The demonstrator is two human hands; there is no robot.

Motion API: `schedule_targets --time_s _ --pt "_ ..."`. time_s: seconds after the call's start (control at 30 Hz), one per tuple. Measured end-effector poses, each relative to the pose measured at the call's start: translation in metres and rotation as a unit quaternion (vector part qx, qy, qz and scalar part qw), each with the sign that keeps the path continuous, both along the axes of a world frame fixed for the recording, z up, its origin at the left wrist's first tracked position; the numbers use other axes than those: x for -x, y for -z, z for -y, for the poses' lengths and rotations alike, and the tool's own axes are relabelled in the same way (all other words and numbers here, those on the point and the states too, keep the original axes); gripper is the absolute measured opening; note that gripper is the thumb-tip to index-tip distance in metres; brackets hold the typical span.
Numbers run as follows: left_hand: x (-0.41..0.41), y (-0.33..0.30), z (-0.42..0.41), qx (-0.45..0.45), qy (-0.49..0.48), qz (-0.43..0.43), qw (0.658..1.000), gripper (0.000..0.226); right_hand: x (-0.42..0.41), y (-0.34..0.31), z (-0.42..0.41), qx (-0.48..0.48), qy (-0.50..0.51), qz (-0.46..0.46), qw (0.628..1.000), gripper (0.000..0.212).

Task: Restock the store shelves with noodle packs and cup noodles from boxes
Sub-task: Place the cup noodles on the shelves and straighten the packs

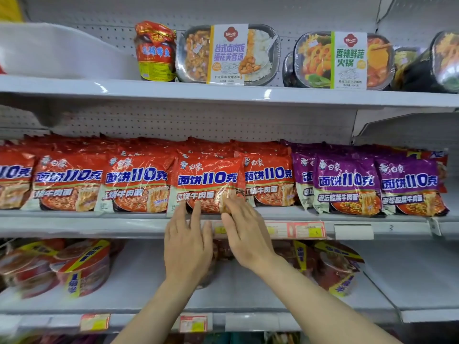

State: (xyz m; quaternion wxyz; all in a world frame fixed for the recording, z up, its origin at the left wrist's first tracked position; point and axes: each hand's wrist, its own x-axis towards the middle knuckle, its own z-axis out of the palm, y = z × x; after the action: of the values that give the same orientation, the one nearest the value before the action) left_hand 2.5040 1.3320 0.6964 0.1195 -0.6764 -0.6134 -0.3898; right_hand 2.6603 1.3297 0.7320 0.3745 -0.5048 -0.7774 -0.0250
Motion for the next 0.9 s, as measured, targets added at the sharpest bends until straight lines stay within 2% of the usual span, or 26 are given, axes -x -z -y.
schedule_targets --time_s 0.07,0.2,0.37,0.63,0.8,0.9 --pt "0.007 -0.001 -0.001 0.016 0.000 -0.026 1.000 0.068 0.009 0.005 -0.001 0.003 0.005 -0.005 1.000 0.070" --pt "0.011 -0.010 0.004 0.006 0.008 0.001 1.000 0.072 0.022 0.009 -0.002 0.003 0.041 -0.010 0.999 0.084" --pt "0.014 -0.004 0.002 0.020 0.015 -0.014 1.000 0.080 0.029 0.009 -0.004 0.022 0.058 0.006 0.998 0.093" --pt "0.023 -0.020 -0.015 0.038 0.018 -0.050 0.998 0.096 0.035 0.004 -0.016 0.033 0.113 0.060 0.991 0.098" --pt "0.035 -0.019 -0.021 0.043 0.024 -0.077 0.996 0.081 0.040 0.004 -0.019 0.030 0.133 0.075 0.988 0.095" --pt "0.043 -0.017 -0.020 0.042 0.034 -0.080 0.995 0.080 0.042 0.008 -0.015 0.014 0.132 0.044 0.990 0.092"
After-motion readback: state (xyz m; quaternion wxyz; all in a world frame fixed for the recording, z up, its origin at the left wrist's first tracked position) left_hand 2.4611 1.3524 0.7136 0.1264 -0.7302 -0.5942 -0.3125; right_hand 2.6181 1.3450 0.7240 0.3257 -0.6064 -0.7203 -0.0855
